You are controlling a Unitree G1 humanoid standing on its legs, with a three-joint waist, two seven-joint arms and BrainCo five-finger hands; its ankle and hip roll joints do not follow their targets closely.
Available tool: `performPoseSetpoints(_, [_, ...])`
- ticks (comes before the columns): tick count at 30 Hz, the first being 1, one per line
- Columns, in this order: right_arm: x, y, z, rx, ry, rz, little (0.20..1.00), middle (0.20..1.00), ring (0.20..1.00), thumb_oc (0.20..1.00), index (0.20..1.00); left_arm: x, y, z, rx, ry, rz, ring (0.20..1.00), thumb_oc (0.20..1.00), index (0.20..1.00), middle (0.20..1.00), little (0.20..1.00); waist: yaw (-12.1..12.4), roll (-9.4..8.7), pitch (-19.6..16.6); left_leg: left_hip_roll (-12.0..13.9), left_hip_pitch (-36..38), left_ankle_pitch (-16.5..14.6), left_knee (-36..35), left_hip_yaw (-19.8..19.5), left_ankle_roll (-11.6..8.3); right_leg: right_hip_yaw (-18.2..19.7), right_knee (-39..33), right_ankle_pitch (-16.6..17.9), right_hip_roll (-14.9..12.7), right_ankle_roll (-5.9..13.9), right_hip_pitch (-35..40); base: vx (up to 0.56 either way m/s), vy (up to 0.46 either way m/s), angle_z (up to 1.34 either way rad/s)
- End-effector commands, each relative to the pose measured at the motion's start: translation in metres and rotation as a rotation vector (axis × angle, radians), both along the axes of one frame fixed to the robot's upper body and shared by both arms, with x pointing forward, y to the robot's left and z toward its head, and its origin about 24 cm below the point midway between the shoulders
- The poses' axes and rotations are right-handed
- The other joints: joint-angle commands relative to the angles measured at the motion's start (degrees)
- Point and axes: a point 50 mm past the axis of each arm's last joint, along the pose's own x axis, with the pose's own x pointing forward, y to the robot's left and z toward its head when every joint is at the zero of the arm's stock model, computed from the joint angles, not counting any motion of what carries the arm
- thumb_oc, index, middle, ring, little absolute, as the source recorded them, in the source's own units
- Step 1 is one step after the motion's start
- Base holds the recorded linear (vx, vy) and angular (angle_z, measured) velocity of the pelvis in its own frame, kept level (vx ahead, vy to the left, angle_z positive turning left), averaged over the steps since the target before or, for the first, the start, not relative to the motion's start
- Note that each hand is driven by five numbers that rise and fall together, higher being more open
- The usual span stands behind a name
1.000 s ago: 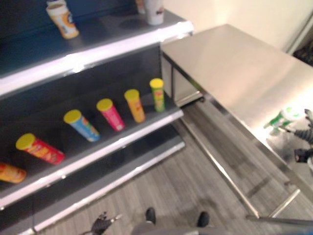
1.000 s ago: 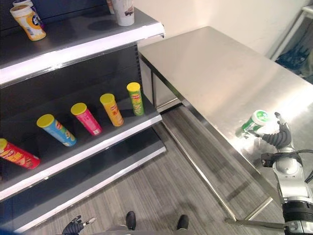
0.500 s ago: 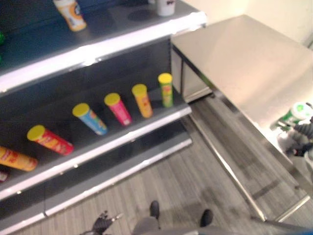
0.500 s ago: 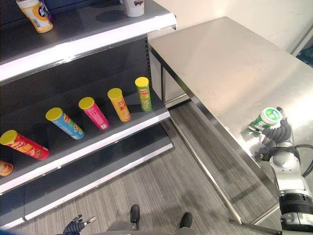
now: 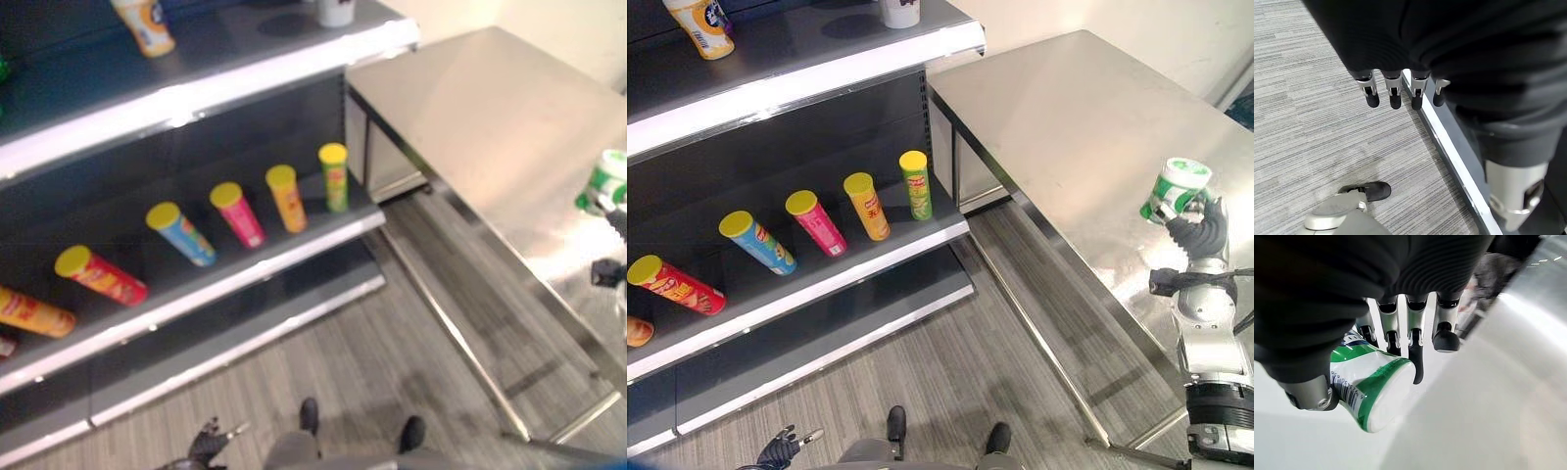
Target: Put the goods on the table back onto the shelves and tidy them up.
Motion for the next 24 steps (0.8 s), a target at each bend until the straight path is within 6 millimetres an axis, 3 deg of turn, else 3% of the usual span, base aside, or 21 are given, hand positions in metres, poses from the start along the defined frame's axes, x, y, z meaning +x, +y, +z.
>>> performPoseSetpoints(1, [-0.003,0.018,0.052,-0.034,-0.260,0.107,0.200,0.200,0.200,0.200,0.200,0.016,0.012,0.006,0.066,-0.020,-0.051,1.000,1.000,1.000,1.000,1.000,1.1,-2.05,-1.7,1.6,3.3,-4.3,0.0,-0.4,-3.71,2.3,0.6,-4.5,1.1,0.67,1.6,-0.01,-0.038,0.03])
performPoseSetpoints(6, [0.001,0.055,0.081,-0.020,-0.398,0.317,0.200,0.200,0.200,0.200,0.200,0.014,0.012,0.005,0.051,-0.022,-0.031,1.000,1.000,1.000,1.000,1.000,2.5,-2.03,-2.4,2.4,3.8,-3.7,0.5,-0.8,-4.77,1.2,0.5,-5.4,1.8,-0.05,2.9,0.00,-0.056,0.03])
performPoseSetpoints(10, [0.003,0.074,0.099,-0.021,-0.470,0.418,0.200,0.200,0.200,0.200,0.200,0.013,0.010,0.005,0.032,-0.032,-0.007,1.000,1.000,1.000,1.000,1.000,4.3,-2.11,-1.9,2.9,2.4,-2.1,1.2,-2.4,-6.17,-0.8,0.5,-6.2,1.9,-0.54,3.6,-0.04,-0.063,0.10])
performPoseSetpoints(13, [0.003,0.080,0.111,-0.021,-0.517,0.455,0.200,0.200,0.200,0.200,0.200,0.011,0.009,0.004,0.021,-0.026,-0.003,1.000,1.000,1.000,1.000,1.000,5.0,-2.30,-2.0,3.2,0.9,-2.4,2.6,-2.6,-6.08,-2.4,0.5,-6.3,1.8,-0.71,3.8,-0.03,-0.026,0.39])
performPoseSetpoints(15, [0.002,0.081,0.119,-0.050,-0.533,0.454,0.200,0.200,0.200,0.200,0.200,0.012,0.006,0.003,0.014,-0.025,-0.006,1.000,1.000,1.000,1.000,1.000,5.3,-2.34,-1.6,4.3,-0.6,-1.8,3.9,-0.2,-6.16,-4.4,0.5,-6.7,1.3,-0.80,4.2,-0.07,0.047,0.52])
performPoseSetpoints(16, [-0.001,0.084,0.127,-0.074,-0.559,0.453,0.200,0.200,0.200,0.200,0.200,0.014,0.005,0.003,0.013,-0.021,-0.014,1.000,1.000,1.000,1.000,1.000,5.1,-2.42,-1.4,5.8,-2.2,-0.3,4.6,3.6,-5.96,-6.8,0.5,-6.5,0.4,-0.49,4.7,-0.07,0.071,0.58])
performPoseSetpoints(20, [-0.002,0.088,0.128,-0.068,-0.559,0.473,0.200,0.200,0.200,0.200,0.200,0.012,0.006,0.001,0.020,-0.001,-0.016,1.000,1.000,1.000,1.000,1.000,4.8,-2.02,-2.3,7.1,-1.2,-0.9,3.9,5.5,-6.27,-8.0,0.8,-6.9,0.0,0.27,5.8,0.07,0.108,0.76])
performPoseSetpoints(24, [0.002,0.100,0.123,-0.012,-0.554,0.546,0.200,0.200,0.200,0.200,0.200,-0.002,0.007,-0.003,0.033,0.065,-0.036,1.000,1.000,1.000,1.000,1.000,5.7,-1.17,-4.9,5.4,1.3,-1.8,1.3,5.4,-5.15,-8.8,1.9,-6.4,-1.8,0.86,7.3,0.11,0.222,0.65])
